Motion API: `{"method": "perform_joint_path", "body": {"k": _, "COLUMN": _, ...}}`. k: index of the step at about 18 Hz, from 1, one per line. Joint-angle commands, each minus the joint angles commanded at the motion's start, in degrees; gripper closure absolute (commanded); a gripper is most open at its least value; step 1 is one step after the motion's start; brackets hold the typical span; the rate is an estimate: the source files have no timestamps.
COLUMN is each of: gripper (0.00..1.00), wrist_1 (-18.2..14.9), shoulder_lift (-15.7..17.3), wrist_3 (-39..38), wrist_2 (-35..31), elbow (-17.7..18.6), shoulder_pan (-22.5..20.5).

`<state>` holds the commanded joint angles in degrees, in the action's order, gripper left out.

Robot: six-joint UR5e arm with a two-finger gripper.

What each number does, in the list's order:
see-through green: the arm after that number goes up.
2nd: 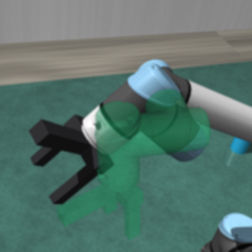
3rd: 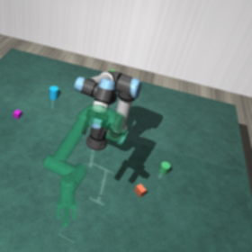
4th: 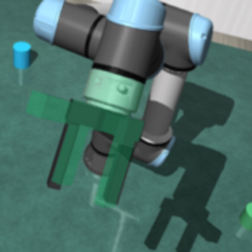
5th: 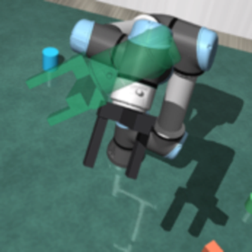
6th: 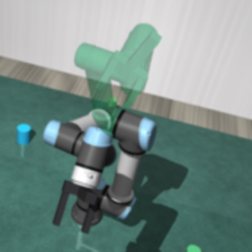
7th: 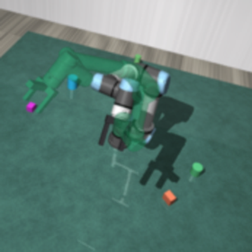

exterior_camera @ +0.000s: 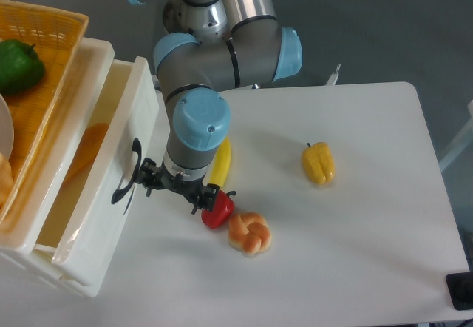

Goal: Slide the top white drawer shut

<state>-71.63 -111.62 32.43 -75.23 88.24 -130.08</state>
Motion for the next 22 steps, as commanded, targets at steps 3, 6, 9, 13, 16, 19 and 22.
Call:
{"method": "perform_joint_path", "body": {"k": 3, "gripper": 0.0, "wrist_1": 0.0, "shoulder_lift": -0.09, "wrist_3": -0.35, "wrist_2": -0.09, "elbow": 0.09, "shoulder_pan": 0.09}}
{"method": "perform_joint_path", "body": {"k": 6, "gripper": 0.0, "wrist_1": 0.0, "shoulder_lift": 0.0, "wrist_3": -1.05, "wrist_2": -0.18, "elbow": 0.09, "shoulder_pan": 0.62}}
{"method": "perform_joint_path", "body": {"k": 9, "gripper": 0.0, "wrist_1": 0.0, "shoulder_lift": 0.0, "wrist_3": -1.14, "wrist_2": -0.26, "elbow": 0.09, "shoulder_pan": 0.79}}
{"method": "perform_joint_path", "body": {"k": 13, "gripper": 0.0, "wrist_1": 0.0, "shoulder_lift": 0.18, "wrist_3": -1.85, "wrist_2": -0.27, "elbow": 0.09, "shoulder_pan": 0.97}}
{"method": "perform_joint_path", "body": {"k": 16, "gripper": 0.0, "wrist_1": -0.09, "shoulder_lift": 0.18, "wrist_3": -2.98, "wrist_2": -0.18, "elbow": 0.09, "shoulder_pan": 1.06}}
{"method": "perform_joint_path", "body": {"k": 19, "gripper": 0.0, "wrist_1": -0.09, "shoulder_lift": 0.26, "wrist_3": -3.08, "wrist_2": -0.09, "elbow": 0.26, "shoulder_pan": 1.06}}
{"method": "perform_joint_path", "body": {"k": 22, "gripper": 0.0, "wrist_1": -0.09, "shoulder_lift": 0.26, "wrist_3": -3.08, "wrist_2": 0.09, "elbow": 0.35, "shoulder_pan": 1.14}}
